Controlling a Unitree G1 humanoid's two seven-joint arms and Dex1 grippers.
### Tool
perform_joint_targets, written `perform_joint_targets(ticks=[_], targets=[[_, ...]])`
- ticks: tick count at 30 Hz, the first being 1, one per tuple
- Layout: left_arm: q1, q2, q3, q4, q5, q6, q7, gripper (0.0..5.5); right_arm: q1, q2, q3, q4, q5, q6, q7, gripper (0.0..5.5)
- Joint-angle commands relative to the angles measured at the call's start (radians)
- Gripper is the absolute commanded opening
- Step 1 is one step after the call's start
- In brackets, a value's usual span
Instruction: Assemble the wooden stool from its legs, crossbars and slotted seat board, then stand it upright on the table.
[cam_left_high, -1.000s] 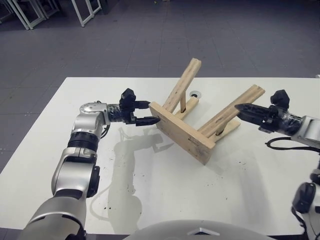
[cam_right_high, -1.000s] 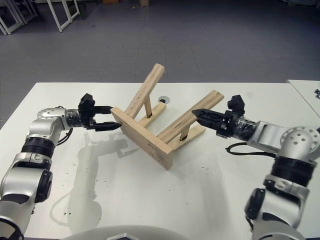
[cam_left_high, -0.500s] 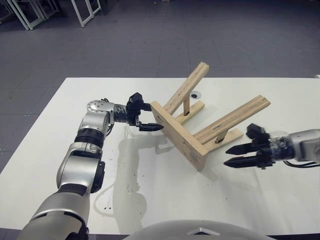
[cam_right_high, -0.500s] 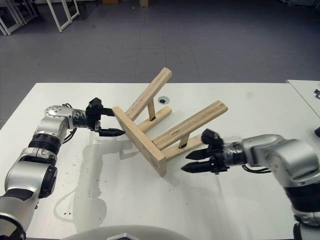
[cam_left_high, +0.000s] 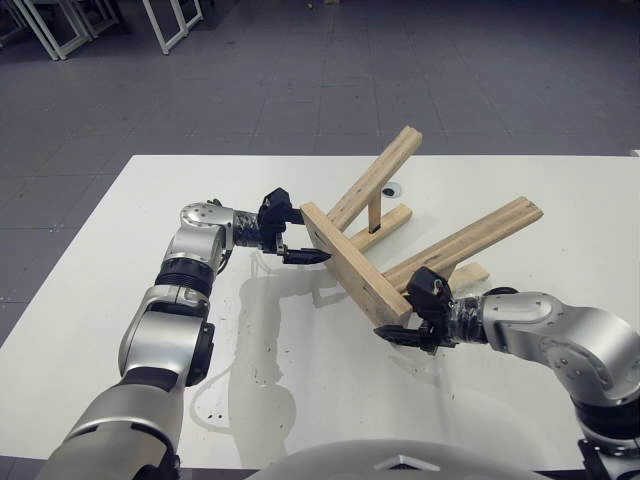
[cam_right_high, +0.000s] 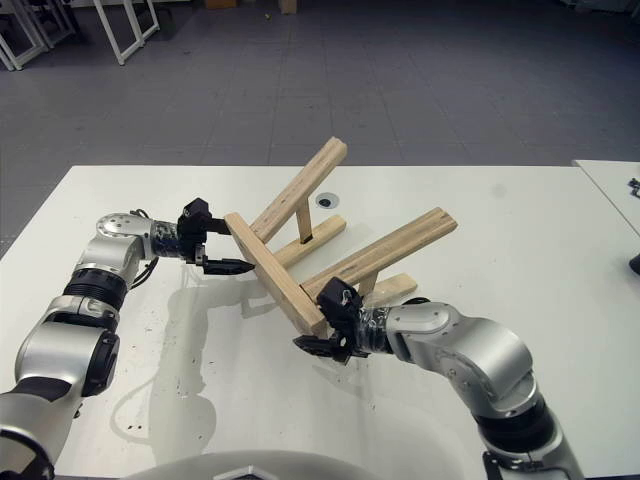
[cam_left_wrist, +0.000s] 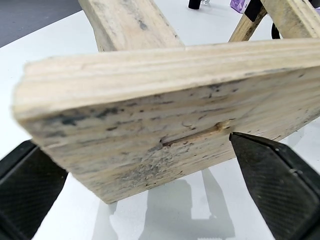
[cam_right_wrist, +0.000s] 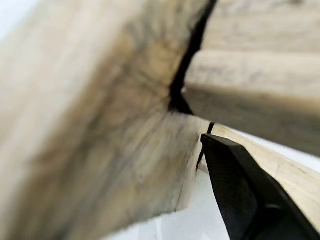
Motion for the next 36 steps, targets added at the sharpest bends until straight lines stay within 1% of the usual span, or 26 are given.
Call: perform_joint_targets(ticks=[1,2,3,4,7,8,10,12,14,15,17,20,25,29,31,33,34,36], targets=[[-0.003,0.016,0.002,-0.002,0.02,-0.002,0.007,5.5,0.002,0.018,-0.037,-0.03,-0.058,0.089,-0.11,2.65],[-0.001,0.019,0.002,-0.003,0.02,-0.001,0.006,5.5,0.0,-0.006,-0.034,-0.035,-0.073,0.093,-0.124,2.53],[0.002,0.023,0.003,-0.006,0.02,-0.001,0.003,5.5,0.001,-0.033,-0.046,-0.029,-0.078,0.089,-0.119,2.28],[0.004,0.029,0.005,-0.01,0.018,-0.001,0.001,5.5,0.003,-0.067,-0.065,-0.015,-0.073,0.073,-0.093,2.17],[0.015,0.05,0.015,-0.034,0.007,0.003,-0.018,5.5,-0.002,-0.273,-0.033,0.138,-0.137,-0.239,0.162,1.59],[0.017,0.053,0.015,-0.043,0.005,0.005,-0.025,5.5,-0.005,-0.316,-0.015,0.194,-0.166,-0.338,0.238,1.41],[0.031,0.057,0.008,-0.078,-0.002,0.009,-0.048,5.5,-0.011,-0.369,0.0,0.359,-0.226,-0.568,0.409,1.31],[0.051,0.046,0.005,-0.121,-0.016,0.017,-0.063,5.5,-0.029,-0.382,-0.001,0.523,-0.26,-0.802,0.587,1.29],[0.066,0.024,0.004,-0.152,-0.021,0.016,-0.051,5.5,-0.06,-0.375,-0.001,0.662,-0.277,-0.992,0.748,1.29],[0.068,0.01,0.003,-0.154,-0.02,0.009,-0.039,5.24,-0.082,-0.371,0.005,0.728,-0.292,-1.072,0.817,1.29],[0.068,-0.022,0.0,-0.161,-0.025,0.009,-0.028,4.98,-0.14,-0.35,0.021,0.851,-0.331,-1.207,0.912,1.29],[0.091,-0.036,-0.022,-0.215,-0.043,0.057,-0.086,4.39,-0.222,-0.301,0.029,0.981,-0.38,-1.313,0.962,1.28],[0.155,0.017,-0.055,-0.355,-0.067,0.176,-0.163,3.66,-0.277,-0.247,0.014,1.102,-0.422,-1.386,0.98,1.27],[0.165,0.075,-0.096,-0.412,-0.059,0.277,-0.176,3.09,-0.293,-0.218,-0.014,1.144,-0.399,-1.352,1.003,1.26],[0.145,0.099,-0.095,-0.428,-0.082,0.345,-0.178,2.75,-0.3,-0.213,-0.039,1.133,-0.341,-1.265,1.043,1.26],[0.119,0.143,-0.126,-0.463,-0.147,0.437,-0.18,2.4,-0.319,-0.219,-0.083,1.109,-0.256,-1.124,1.078,1.26],[0.106,0.19,-0.16,-0.505,-0.216,0.514,-0.181,2.27,-0.341,-0.229,-0.115,1.095,-0.194,-1.022,1.098,1.26],[0.067,0.274,-0.185,-0.593,-0.38,0.721,-0.181,1.9,-0.39,-0.263,-0.171,1.077,-0.062,-0.793,1.142,1.27]])
